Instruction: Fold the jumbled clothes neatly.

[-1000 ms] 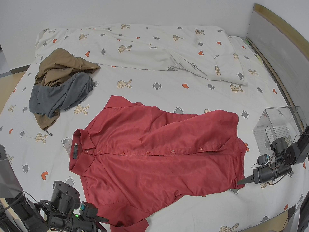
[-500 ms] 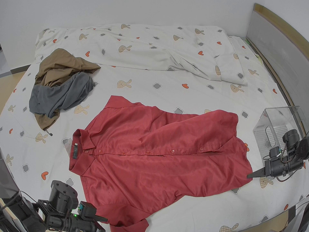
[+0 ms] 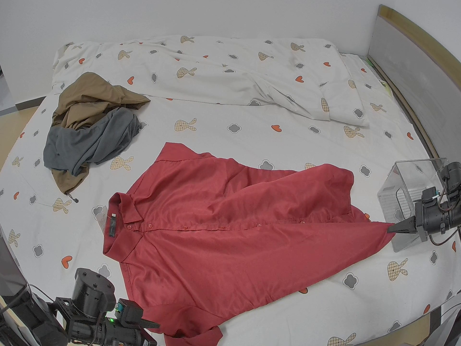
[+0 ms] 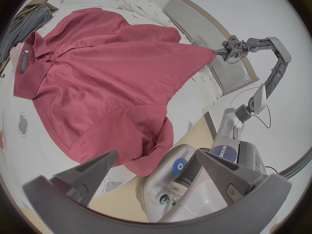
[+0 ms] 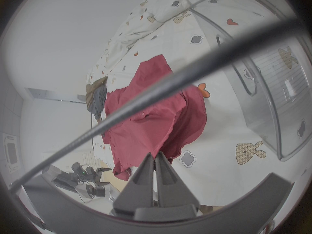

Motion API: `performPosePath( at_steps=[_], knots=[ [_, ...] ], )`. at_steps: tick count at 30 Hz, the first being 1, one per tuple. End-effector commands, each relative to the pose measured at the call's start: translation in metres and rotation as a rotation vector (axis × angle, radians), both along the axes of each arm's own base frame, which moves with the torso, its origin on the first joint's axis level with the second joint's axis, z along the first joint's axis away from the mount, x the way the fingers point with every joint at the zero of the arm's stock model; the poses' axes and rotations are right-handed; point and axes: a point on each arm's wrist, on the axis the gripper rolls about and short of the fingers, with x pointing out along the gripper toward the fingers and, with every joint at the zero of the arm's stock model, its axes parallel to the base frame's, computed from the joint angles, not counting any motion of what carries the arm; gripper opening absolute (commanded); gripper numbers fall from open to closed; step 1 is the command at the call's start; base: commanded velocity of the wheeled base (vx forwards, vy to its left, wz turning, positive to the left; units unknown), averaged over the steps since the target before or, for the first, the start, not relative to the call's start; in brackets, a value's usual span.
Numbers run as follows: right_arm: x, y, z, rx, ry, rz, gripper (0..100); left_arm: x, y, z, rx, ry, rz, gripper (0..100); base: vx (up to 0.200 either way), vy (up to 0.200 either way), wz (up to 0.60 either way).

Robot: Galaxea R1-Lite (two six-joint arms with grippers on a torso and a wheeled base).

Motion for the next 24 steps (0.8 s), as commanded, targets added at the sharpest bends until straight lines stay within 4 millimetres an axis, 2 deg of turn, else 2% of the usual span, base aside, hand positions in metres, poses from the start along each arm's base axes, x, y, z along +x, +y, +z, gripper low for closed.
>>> performPosePath(
  at_steps=[1, 7, 13, 20, 23, 24],
  knots=[
    [0.01, -0.001, 0.013, 0.006, -0.036, -0.022, 0, -0.004, 0.002, -0.002, 0.01, 0.015, 0.001, 100, 0.0, 0.0, 0.0],
    [0.03, 0.01, -0.006, 0.017, 0.025, 0.031, 0, -0.004, 0.002, -0.002, 0.011, 0.015, 0.0, 100, 0.0, 0.0, 0.0],
    [0.06, 0.01, -0.045, 0.012, 0.025, 0.055, 0, -0.004, 0.003, -0.001, 0.009, 0.013, 0.001, 100, 0.0, 0.0, 0.0],
    [0.075, 0.007, -0.07, -0.017, -0.013, 0.088, 0, -0.004, 0.003, -0.002, 0.013, 0.019, 0.0, 100, 0.0, 0.0, 0.0],
    [0.074, 0.008, -0.076, -0.042, -0.037, 0.126, 0, -0.004, 0.003, -0.002, 0.014, 0.02, 0.0, 100, 0.0, 0.0, 0.0],
    [0.073, 0.008, -0.077, -0.045, -0.038, 0.131, 100, -0.004, 0.003, -0.002, 0.014, 0.02, 0.0, 100, 0.0, 0.0, 0.0]
  ],
)
